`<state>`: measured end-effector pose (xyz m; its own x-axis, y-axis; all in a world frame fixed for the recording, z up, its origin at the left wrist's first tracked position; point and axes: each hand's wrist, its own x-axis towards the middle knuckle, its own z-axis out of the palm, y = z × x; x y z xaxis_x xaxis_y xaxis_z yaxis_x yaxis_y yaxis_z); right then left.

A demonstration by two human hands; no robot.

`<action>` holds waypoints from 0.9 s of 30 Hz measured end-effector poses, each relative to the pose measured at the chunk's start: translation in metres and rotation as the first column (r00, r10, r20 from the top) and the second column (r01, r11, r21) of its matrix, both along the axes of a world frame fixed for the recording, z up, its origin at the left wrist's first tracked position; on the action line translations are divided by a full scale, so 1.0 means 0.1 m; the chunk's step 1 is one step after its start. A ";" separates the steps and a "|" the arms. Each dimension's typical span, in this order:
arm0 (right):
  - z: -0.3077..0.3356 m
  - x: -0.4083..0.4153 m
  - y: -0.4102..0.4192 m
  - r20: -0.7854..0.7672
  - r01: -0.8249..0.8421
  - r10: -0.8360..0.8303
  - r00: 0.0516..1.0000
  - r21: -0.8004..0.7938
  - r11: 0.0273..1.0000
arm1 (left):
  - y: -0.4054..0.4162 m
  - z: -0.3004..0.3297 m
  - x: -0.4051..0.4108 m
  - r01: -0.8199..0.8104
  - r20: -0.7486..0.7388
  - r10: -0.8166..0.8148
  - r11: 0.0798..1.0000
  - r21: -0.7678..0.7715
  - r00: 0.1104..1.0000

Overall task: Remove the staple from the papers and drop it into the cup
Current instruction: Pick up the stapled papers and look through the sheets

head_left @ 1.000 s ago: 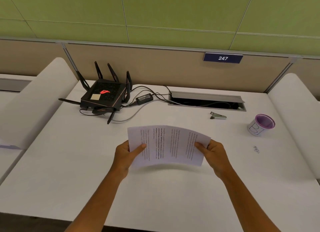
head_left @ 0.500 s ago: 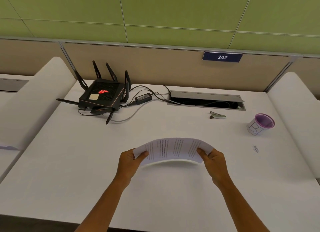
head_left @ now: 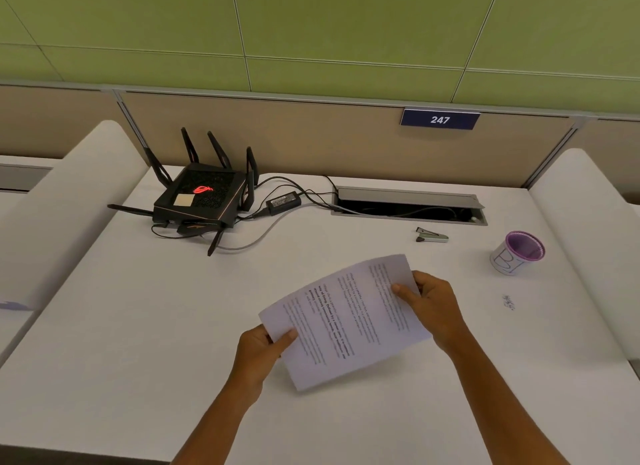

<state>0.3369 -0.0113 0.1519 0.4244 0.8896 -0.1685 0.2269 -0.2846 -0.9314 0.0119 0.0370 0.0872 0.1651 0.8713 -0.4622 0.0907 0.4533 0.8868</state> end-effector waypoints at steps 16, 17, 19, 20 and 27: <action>0.39 0.00 0.51 0.338 -0.397 0.473 0.813 -0.272 0.876 | 0.12 0.15 0.18 0.268 -0.146 -0.244 0.947 0.175 0.959; 0.40 -0.03 0.54 0.350 -0.410 0.491 0.798 -0.282 0.867 | 0.15 0.22 0.28 0.288 -0.124 -0.269 0.942 0.170 0.955; 0.38 -0.06 0.58 0.368 -0.449 0.541 0.756 -0.310 0.838 | 0.20 0.33 0.47 0.309 -0.071 -0.301 0.936 0.167 0.951; 0.37 -0.08 0.60 0.380 -0.469 0.565 0.732 -0.321 0.823 | 0.22 0.37 0.55 0.308 -0.051 -0.303 0.936 0.170 0.951; 0.25 -0.13 0.71 0.441 -0.509 0.634 0.635 -0.378 0.773 | 0.32 0.41 0.87 0.256 -0.035 -0.254 0.956 0.145 0.967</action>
<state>0.3236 0.0595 0.1770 -0.0858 0.9543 -0.2862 0.8300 -0.0904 -0.5504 0.0990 0.0686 0.1284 0.3843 0.8597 -0.3365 0.2004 0.2782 0.9394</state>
